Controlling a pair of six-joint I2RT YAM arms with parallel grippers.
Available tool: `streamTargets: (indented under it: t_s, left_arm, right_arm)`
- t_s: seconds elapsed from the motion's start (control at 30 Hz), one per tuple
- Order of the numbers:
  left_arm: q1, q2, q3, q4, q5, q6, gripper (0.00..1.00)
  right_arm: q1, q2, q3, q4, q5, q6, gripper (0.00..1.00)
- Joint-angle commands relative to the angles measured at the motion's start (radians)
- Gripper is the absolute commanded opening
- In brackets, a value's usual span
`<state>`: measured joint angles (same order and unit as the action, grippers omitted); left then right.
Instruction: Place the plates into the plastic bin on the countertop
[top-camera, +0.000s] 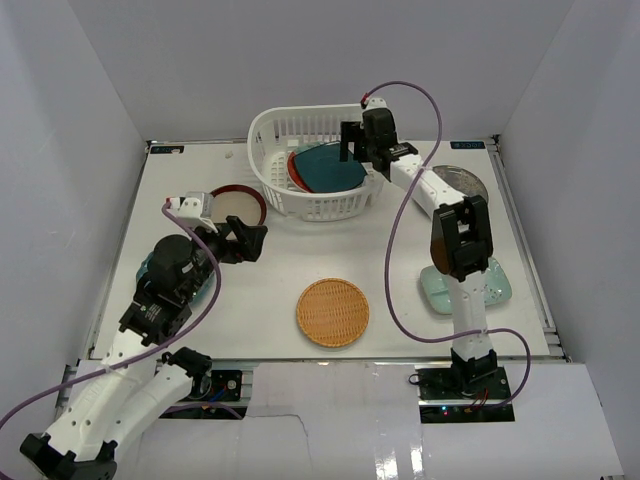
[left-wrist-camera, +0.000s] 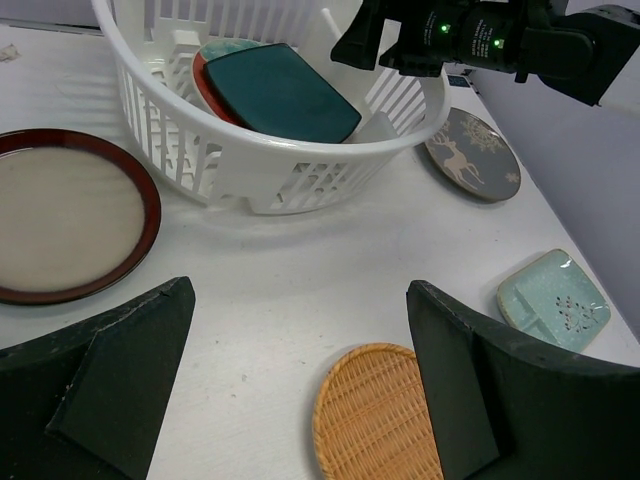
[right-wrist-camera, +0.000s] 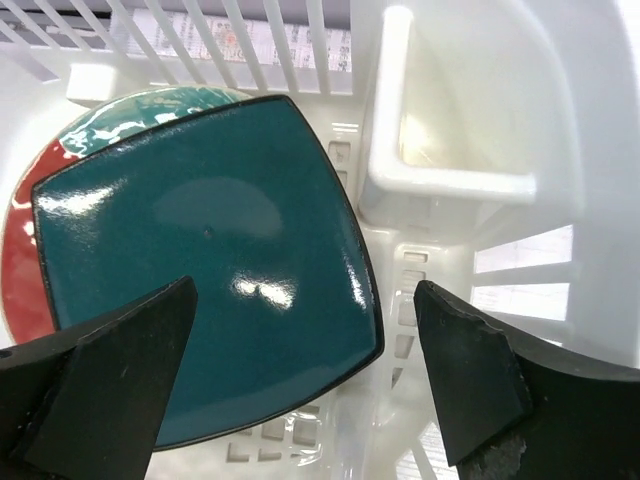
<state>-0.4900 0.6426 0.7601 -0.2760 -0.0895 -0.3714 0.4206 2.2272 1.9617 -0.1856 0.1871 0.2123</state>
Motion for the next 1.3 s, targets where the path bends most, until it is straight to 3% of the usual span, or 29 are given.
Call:
streamTargets:
  t_s: [0.0,0.1,0.17,0.2,0.3,0.43,0.47,0.5,0.53,0.6,0.67,0.7,0.93,1.13,1.2,1.27]
  left_arm:
    - [0.007,-0.012,-0.007,0.012,0.022,-0.004,0.98]
    - [0.007,-0.020,-0.007,0.014,0.027,-0.003,0.98]
    - [0.007,-0.026,-0.007,0.014,0.033,-0.004,0.98]
    - [0.007,-0.032,-0.005,0.014,0.037,-0.006,0.98]
    - [0.007,-0.038,-0.007,0.012,0.068,-0.008,0.98]
    - [0.007,-0.047,-0.007,0.018,0.134,-0.008,0.98]
    - [0.007,-0.046,-0.005,0.021,0.143,-0.008,0.98]
    - [0.005,-0.043,-0.005,0.020,0.164,-0.009,0.98]
    - [0.005,-0.043,-0.005,0.021,0.174,-0.009,0.98]
    - [0.005,-0.041,-0.005,0.024,0.204,-0.012,0.98]
    - [0.004,-0.041,-0.007,0.027,0.214,-0.012,0.98]
    - [0.001,-0.041,-0.007,0.026,0.211,-0.012,0.98]
    - [-0.013,-0.043,-0.005,0.015,0.174,-0.004,0.98]
    - [-0.013,-0.031,-0.005,0.015,0.162,0.002,0.98]
    - [-0.012,-0.024,-0.004,0.014,0.151,0.005,0.98]
    - [-0.012,-0.018,-0.002,0.012,0.146,0.008,0.98]
  right_arm:
    - [-0.005,-0.107,0.034,0.038,0.019,-0.061,0.96]
    - [-0.025,-0.181,0.019,0.046,-0.003,0.007,0.96]
    - [-0.045,-0.277,-0.074,0.081,0.021,0.059,0.80]
    - [-0.080,-0.314,-0.130,0.104,0.029,0.114,0.54]
    - [-0.187,-0.472,-0.427,0.228,0.078,0.212,0.08]
    - [-0.403,-0.592,-0.768,0.365,-0.024,0.454,0.11]
    - [-0.490,-0.613,-0.876,0.397,-0.053,0.479,0.17]
    - [-0.523,-0.620,-0.920,0.441,-0.063,0.504,0.32]
    - [-0.555,-0.623,-0.958,0.465,-0.080,0.524,0.38]
    - [-0.626,-0.615,-1.037,0.495,-0.104,0.561,0.60]
    - [-0.673,-0.578,-1.060,0.517,-0.132,0.568,0.72]
    - [-0.684,-0.563,-1.067,0.517,-0.152,0.572,0.73]
    - [-0.712,-0.381,-1.092,0.676,-0.314,0.673,0.64]
    - [-0.703,-0.253,-1.106,0.831,-0.359,0.840,0.45]
    - [-0.698,-0.232,-1.120,0.912,-0.365,0.871,0.34]
    - [-0.692,-0.210,-1.146,0.980,-0.388,0.898,0.14]
